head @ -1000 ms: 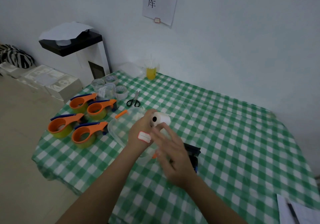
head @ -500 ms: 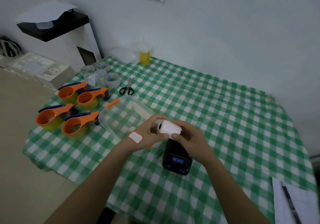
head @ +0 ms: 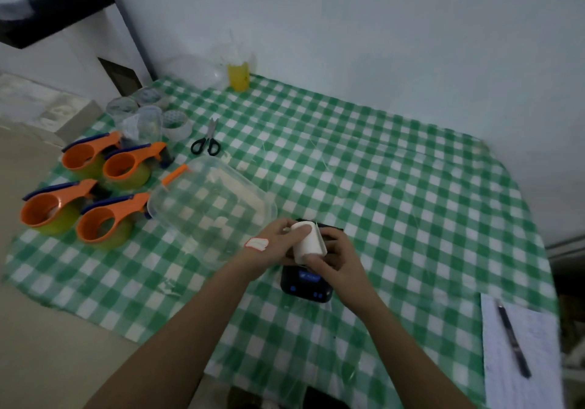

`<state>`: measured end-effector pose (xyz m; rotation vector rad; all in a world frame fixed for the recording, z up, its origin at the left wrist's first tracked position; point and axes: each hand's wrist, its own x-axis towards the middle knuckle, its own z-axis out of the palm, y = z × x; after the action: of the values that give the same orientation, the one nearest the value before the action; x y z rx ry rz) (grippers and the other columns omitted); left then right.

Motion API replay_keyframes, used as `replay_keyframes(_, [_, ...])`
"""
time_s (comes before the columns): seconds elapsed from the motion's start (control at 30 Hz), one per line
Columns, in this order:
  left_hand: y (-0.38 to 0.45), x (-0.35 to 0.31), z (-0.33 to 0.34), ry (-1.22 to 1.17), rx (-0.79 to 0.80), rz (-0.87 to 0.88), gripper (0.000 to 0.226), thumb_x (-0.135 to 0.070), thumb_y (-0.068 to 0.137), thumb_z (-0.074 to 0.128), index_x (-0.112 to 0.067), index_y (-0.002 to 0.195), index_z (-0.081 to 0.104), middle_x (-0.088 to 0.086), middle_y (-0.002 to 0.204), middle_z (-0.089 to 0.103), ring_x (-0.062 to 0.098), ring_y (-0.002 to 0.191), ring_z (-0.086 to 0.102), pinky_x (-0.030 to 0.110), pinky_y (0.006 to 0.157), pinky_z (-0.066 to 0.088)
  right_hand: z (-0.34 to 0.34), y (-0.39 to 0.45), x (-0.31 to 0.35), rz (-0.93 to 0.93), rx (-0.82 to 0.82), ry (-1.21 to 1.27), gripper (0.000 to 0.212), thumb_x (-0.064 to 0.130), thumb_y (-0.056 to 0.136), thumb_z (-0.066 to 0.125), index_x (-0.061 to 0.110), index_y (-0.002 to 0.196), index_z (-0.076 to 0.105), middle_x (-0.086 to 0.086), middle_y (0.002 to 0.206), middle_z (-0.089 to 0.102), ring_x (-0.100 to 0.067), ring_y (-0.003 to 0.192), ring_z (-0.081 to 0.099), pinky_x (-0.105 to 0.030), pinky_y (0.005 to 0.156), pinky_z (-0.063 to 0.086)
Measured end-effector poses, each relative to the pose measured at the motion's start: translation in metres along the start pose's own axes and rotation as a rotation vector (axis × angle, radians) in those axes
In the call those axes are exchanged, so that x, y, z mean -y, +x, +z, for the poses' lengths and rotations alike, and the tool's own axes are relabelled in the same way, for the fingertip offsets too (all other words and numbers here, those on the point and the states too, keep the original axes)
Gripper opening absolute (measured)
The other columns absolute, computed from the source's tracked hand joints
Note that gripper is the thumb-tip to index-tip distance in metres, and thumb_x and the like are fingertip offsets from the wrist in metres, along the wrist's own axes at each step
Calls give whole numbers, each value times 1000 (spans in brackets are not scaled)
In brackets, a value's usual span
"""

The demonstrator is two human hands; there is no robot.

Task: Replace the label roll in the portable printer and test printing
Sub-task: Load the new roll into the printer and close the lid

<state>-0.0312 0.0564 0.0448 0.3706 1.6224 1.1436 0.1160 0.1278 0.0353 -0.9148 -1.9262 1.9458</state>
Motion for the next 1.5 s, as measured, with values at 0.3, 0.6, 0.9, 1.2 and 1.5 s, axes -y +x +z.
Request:
replay_keyframes(0.3, [7, -4, -4, 101, 234, -49, 40, -45, 79, 65, -17, 106, 59, 6, 100, 63, 22, 92, 60, 36, 81, 50, -30, 14, 12, -504, 24, -818, 47, 27, 79, 65, 23, 123, 51, 1, 133, 51, -6, 121, 42, -18, 99, 36])
replay_keyframes(0.6, [16, 14, -6, 302, 94, -70, 67, -80, 70, 37, -28, 94, 70, 10, 103, 68, 30, 98, 63, 43, 90, 51, -32, 15, -10, -569, 29, -991, 43, 43, 75, 59, 18, 110, 55, -1, 111, 68, -14, 100, 61, -26, 83, 51])
replay_keyframes(0.9, [21, 56, 5, 891, -102, 390, 37, -19, 85, 60, -13, 121, 56, 9, 124, 59, 26, 115, 52, 37, 102, 42, -17, 16, -64, -131, -178, -870, 46, 22, 72, 77, 11, 114, 60, -7, 111, 67, -27, 104, 57, -32, 89, 45])
replay_keyframes(1.2, [37, 68, 9, 1006, -91, 523, 35, -2, 78, 53, -7, 112, 61, 11, 125, 60, 29, 115, 52, 43, 94, 49, -16, 36, -73, 34, -214, -849, 45, 31, 75, 72, 21, 116, 58, -8, 100, 63, -25, 102, 45, -28, 80, 30])
replay_keyframes(1.5, [53, 71, 14, 1091, -158, 496, 17, -17, 85, 53, -10, 97, 64, 7, 107, 67, 27, 103, 57, 38, 80, 48, -25, 51, -81, 105, -95, -858, 48, 36, 78, 68, 26, 123, 53, -10, 112, 58, -26, 108, 42, -28, 85, 31])
